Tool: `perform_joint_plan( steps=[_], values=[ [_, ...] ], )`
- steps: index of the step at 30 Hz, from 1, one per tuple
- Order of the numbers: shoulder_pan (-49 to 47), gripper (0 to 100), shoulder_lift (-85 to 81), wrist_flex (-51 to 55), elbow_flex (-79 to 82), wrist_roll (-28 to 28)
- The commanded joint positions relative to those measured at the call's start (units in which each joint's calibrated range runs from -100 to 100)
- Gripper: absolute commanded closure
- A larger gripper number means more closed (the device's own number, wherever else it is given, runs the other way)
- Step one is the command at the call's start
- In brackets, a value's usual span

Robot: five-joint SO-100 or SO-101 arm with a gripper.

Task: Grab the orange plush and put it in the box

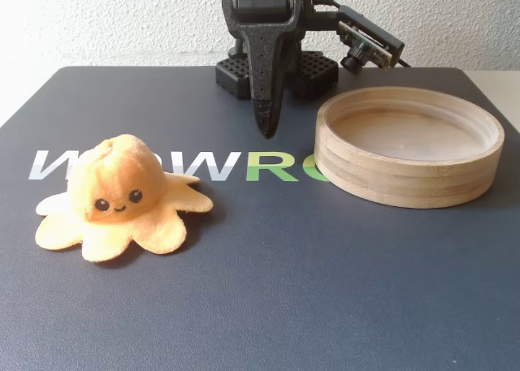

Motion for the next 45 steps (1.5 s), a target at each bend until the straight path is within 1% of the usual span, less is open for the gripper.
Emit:
perform_joint_plan(
  steps=[1, 8, 9, 12, 15, 18, 19, 20, 23, 24, 25, 28, 30, 31, 35, 43, 45],
  values=[
    [0.07, 99, 0.16, -0.28, 0.81, -0.23],
    [-0.46, 99, 0.16, -0.54, 0.81, -0.34],
    [0.22, 99, -0.35, -0.62, 0.72, -1.02],
    [2.38, 99, 0.24, -2.97, -3.45, -6.42],
    [1.49, 98, 0.75, -2.45, -6.99, -5.64],
    [1.49, 98, 5.47, -2.71, -12.34, -5.53],
    [1.56, 97, 12.47, -2.97, -16.69, -5.58],
    [2.01, 92, 21.74, -3.15, -21.86, -5.58],
    [3.5, 78, 37.25, -2.8, -30.02, -5.74],
    [4.77, 73, 41.72, -2.54, -32.38, -5.74],
    [7.99, 66, 50.24, -2.97, -36.73, -5.74],
    [11.72, 60, 61.96, -3.58, -44.25, -5.74],
    [13.14, 60, 68.79, -4.28, -49.33, -5.74],
    [15.01, 60, 75.03, -4.02, -54.86, -5.74],
    [19.27, 60, 87.68, -4.28, -65.01, -5.74],
    [22.41, 60, 100.66, -4.19, -75.17, -5.9],
    [22.41, 64, 102.18, -4.02, -76.26, -6.21]
  ],
)
